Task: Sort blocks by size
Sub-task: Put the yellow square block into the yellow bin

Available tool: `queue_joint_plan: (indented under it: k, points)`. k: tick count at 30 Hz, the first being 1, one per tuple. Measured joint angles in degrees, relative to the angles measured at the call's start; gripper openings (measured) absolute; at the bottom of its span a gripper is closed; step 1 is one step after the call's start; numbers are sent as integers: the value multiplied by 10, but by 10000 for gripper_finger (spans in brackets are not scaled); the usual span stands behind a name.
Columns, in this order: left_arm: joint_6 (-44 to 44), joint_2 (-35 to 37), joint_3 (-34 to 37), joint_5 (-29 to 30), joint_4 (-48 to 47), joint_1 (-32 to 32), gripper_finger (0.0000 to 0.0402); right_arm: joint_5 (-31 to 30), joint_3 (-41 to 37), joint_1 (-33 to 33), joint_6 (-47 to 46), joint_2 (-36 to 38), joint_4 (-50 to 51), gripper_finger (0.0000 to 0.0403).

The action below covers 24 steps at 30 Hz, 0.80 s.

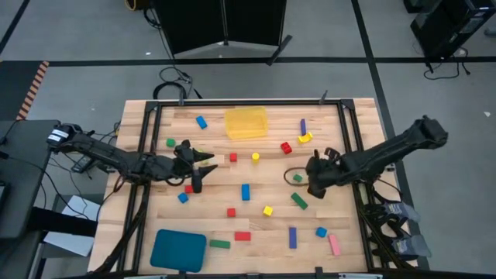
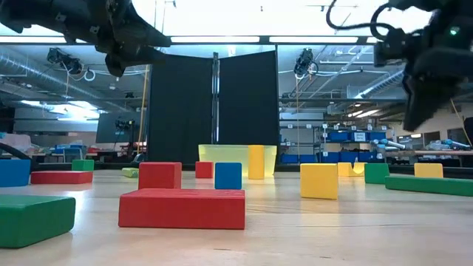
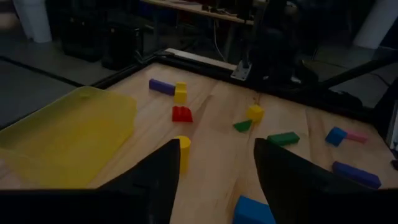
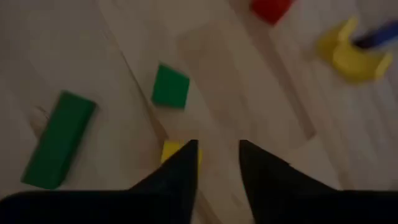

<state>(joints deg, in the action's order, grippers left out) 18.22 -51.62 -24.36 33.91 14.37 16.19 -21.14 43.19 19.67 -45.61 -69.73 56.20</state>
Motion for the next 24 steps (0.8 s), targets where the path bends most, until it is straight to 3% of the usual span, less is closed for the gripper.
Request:
queue_joint_plan:
  k: [7,12,17,24]
  points:
    - [0,2,0,0,1,0,214,8,-4,39,-39,-48,-39,258]
    - [1,2,0,0,2,0,214,14,-4,40,-48,-77,-40,314]
    - [1,2,0,0,2,0,214,16,-21,32,-51,-93,-48,331]
    - [0,2,0,0,6,0,214,32,-97,15,-67,-86,-155,314]
